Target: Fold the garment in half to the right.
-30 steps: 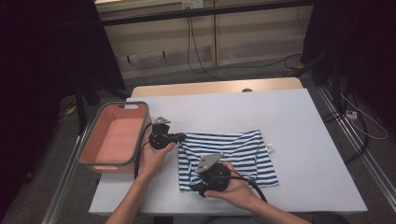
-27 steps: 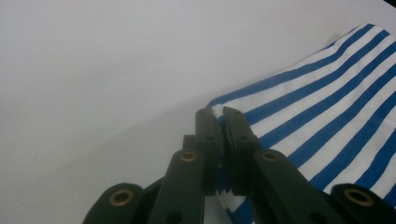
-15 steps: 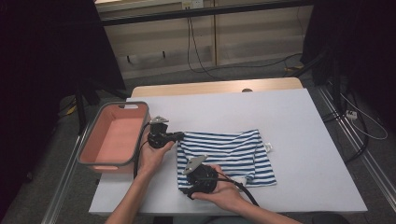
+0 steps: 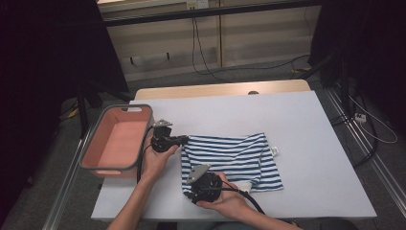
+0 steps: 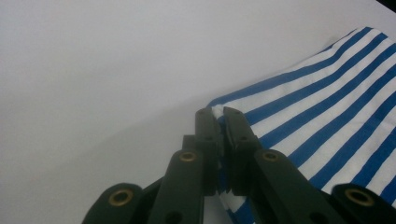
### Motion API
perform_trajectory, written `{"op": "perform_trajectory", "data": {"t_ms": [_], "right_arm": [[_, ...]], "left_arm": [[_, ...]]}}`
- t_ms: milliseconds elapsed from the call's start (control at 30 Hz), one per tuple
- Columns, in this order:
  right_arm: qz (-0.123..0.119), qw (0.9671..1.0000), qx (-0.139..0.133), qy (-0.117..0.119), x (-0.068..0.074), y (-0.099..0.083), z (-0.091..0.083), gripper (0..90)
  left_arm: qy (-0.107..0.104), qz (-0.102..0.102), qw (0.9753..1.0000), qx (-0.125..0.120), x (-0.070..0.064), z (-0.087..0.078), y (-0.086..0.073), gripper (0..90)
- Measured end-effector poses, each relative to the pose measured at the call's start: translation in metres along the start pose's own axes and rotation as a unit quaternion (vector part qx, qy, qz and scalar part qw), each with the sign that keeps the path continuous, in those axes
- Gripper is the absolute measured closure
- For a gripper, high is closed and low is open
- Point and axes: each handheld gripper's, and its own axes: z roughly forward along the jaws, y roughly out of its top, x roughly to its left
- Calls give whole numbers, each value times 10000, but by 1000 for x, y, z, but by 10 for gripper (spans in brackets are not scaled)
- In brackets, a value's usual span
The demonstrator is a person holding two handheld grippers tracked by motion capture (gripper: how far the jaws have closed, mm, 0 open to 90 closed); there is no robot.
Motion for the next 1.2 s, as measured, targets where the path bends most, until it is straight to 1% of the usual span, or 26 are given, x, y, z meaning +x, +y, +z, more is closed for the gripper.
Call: {"op": "perform_trajectory", "data": {"t_ms": [133,167,233,267,300,333,367,400,500,567,600,633,667,733,800,833,900,1067,1200], "right_arm": [[41,10000,23,-79,0,-2,-3,627],[36,10000,22,-70,-1,-2,-3,649],[86,9999,52,-76,-2,-3,-4,701],[62,9999,68,-64,-3,-3,-5,728],[115,9999,68,-100,-4,-3,-5,779],[130,9998,10,-158,-4,-4,-5,818],[162,9997,-25,-158,-5,-6,-5,831],[270,9995,-58,-142,-6,-6,-5,841],[272,9995,-63,-149,-7,-6,-6,851],[343,9993,-128,-100,-8,-6,-7,854],[359,9992,-156,-47,-10,-7,-7,854],[443,9988,-202,-32,-9,-7,-7,855],[423,9989,-223,-20,-10,-6,-9,855],[405,9985,-369,-7,-9,-5,-11,855],[407,9978,-521,14,-9,-3,-15,855],[382,9975,-600,40,-10,-2,-17,855],[423,9965,-713,120,-12,-1,-20,855],[399,9953,-859,212,-14,1,-24,855],[390,9937,-1006,298,-17,2,-28,855]], "left_arm": [[0,-9,10000,13,0,0,-1,859],[2,4,10000,3,0,0,-1,859],[-11,-33,10000,-48,0,-1,-1,859],[-11,-28,10000,-60,0,-2,-1,859],[-1,-31,10000,-54,-1,-2,-1,859],[6,-33,10000,-60,-1,-2,-2,859],[5,-34,10000,-56,-1,-1,-2,859],[-1,-41,10000,-58,-1,-1,-1,859],[-19,-42,10000,-38,0,0,-1,859],[-22,-73,9999,-65,0,0,-2,859],[-25,-34,10000,-65,0,0,-1,859],[-22,-48,9999,-107,-1,0,-1,859],[-21,-8,9999,-103,-1,-1,0,859],[-25,-53,9998,-201,-3,-3,1,859],[-52,-42,9996,-286,-3,-6,2,859],[-48,-39,9995,-323,-3,-7,3,859],[-60,-42,9993,-373,-3,-9,4,859],[-54,-16,9990,-437,-4,-12,5,860],[-37,76,9984,-557,-6,-16,7,859]]}}
